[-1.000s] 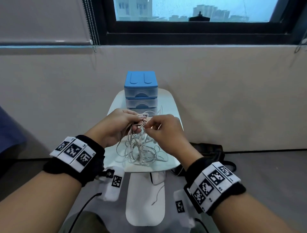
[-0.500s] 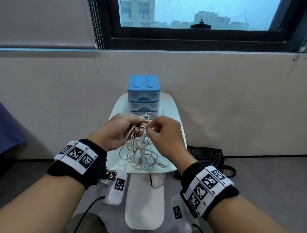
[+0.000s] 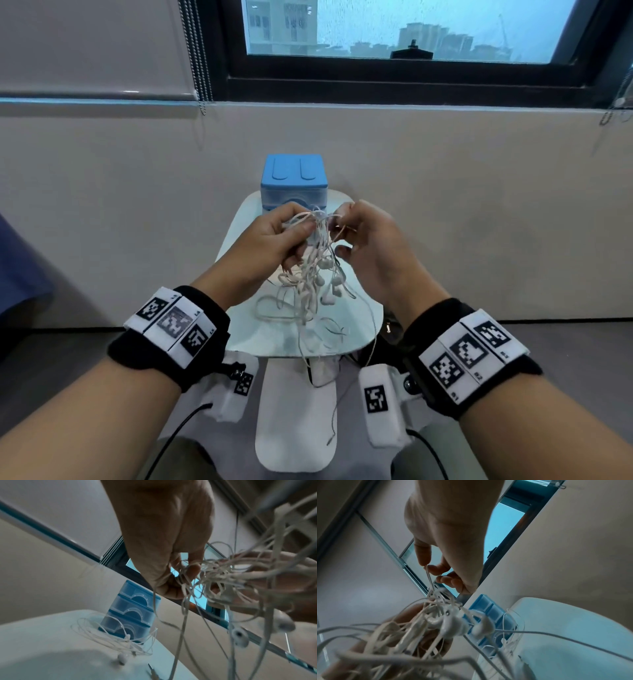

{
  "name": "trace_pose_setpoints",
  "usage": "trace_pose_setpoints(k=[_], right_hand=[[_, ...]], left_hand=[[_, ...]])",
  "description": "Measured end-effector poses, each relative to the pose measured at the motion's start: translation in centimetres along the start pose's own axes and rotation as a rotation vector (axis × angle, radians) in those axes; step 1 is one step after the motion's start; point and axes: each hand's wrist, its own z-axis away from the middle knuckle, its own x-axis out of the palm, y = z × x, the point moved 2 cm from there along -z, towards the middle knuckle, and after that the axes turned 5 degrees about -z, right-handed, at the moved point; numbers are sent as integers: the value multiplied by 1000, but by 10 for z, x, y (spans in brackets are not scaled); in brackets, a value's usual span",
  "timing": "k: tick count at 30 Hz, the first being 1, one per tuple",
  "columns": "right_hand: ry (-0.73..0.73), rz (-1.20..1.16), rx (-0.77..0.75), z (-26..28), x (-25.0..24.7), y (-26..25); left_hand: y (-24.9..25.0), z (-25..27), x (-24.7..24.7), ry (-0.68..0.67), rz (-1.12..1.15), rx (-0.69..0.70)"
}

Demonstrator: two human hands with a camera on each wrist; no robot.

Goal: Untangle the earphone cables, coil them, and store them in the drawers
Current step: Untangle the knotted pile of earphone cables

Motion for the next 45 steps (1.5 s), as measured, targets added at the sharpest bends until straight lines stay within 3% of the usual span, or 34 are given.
trace_pose_setpoints(k=[5, 8, 13, 17, 21, 26, 29, 31, 34, 36, 39, 42, 45], right_hand=[[-51, -77, 18, -1, -1, -15], [-62, -121, 53, -5, 4, -21], [-59, 63, 129, -14, 14, -28], [-166, 163, 237, -13, 16, -35], [-195, -8, 243, -14, 13, -42], [-177, -180, 72, -9, 14, -39], [-221, -305, 105, -5, 10, -37], [-340, -124, 215, -4, 8, -35], [-504, 552, 275, -4, 3, -24], [-557, 654, 241, -1, 5, -19], [-546, 345, 132, 1, 8, -21], [-403, -73, 7, -2, 3, -33], [-332, -393, 13, -3, -5, -40]], left_hand=[[2, -3, -1, 19, 33, -70], [8, -6, -2, 76, 1, -13], [22, -1, -7, 25, 14, 55], [19, 2, -13, 24, 93, 32], [14, 6, -15, -3, -25, 86], [-1, 3, -16, 48, -261, 110], [-4, 1, -20, 60, -343, 122], [-8, 4, -22, 56, -499, 175], [-20, 9, -24, 6, -599, 233], [-32, 11, -25, 10, -565, 218], [-45, 9, -23, 74, -581, 206], [-50, 9, -18, 64, -553, 163], [-50, 8, -17, 50, -549, 139]])
